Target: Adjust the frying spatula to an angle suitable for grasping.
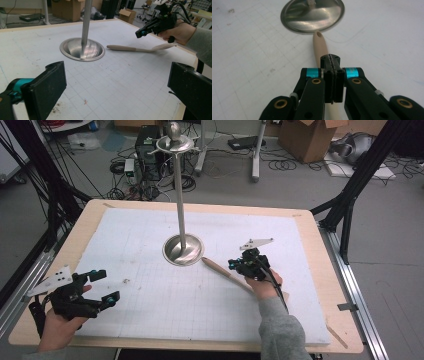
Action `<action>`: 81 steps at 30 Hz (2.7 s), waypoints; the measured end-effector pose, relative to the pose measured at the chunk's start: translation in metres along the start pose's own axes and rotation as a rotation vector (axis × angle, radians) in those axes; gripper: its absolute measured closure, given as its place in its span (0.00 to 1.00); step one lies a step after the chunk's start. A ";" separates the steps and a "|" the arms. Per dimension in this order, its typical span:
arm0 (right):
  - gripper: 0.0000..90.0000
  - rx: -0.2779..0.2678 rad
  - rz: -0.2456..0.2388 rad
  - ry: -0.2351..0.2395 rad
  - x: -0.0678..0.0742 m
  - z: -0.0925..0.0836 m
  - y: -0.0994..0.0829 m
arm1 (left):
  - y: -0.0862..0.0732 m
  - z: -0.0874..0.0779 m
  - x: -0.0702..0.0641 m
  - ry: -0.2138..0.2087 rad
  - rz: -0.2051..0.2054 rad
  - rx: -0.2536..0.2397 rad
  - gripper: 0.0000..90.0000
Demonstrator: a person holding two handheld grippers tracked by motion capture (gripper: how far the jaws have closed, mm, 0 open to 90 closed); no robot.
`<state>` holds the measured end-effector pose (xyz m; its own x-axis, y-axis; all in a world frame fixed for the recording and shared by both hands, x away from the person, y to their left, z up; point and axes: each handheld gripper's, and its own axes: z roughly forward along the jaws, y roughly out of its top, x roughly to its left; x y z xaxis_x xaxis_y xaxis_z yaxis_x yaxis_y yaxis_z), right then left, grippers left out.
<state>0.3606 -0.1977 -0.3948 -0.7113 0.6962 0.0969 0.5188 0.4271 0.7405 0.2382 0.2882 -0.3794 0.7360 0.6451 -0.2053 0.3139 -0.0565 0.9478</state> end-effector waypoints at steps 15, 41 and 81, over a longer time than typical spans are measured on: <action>1.00 0.093 0.008 -0.003 -0.023 -0.004 -0.024 | -0.003 0.003 0.002 -0.006 -0.011 0.001 0.03; 1.00 0.211 0.000 0.007 -0.018 0.008 -0.038 | -0.005 0.006 0.003 -0.002 -0.014 0.020 0.03; 1.00 0.141 0.051 0.016 0.004 -0.034 -0.087 | -0.005 0.009 0.003 -0.004 -0.014 0.027 0.03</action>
<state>0.2970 -0.2515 -0.4362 -0.6892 0.7102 0.1438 0.6153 0.4688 0.6338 0.2443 0.2840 -0.3872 0.7339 0.6430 -0.2191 0.3399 -0.0683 0.9380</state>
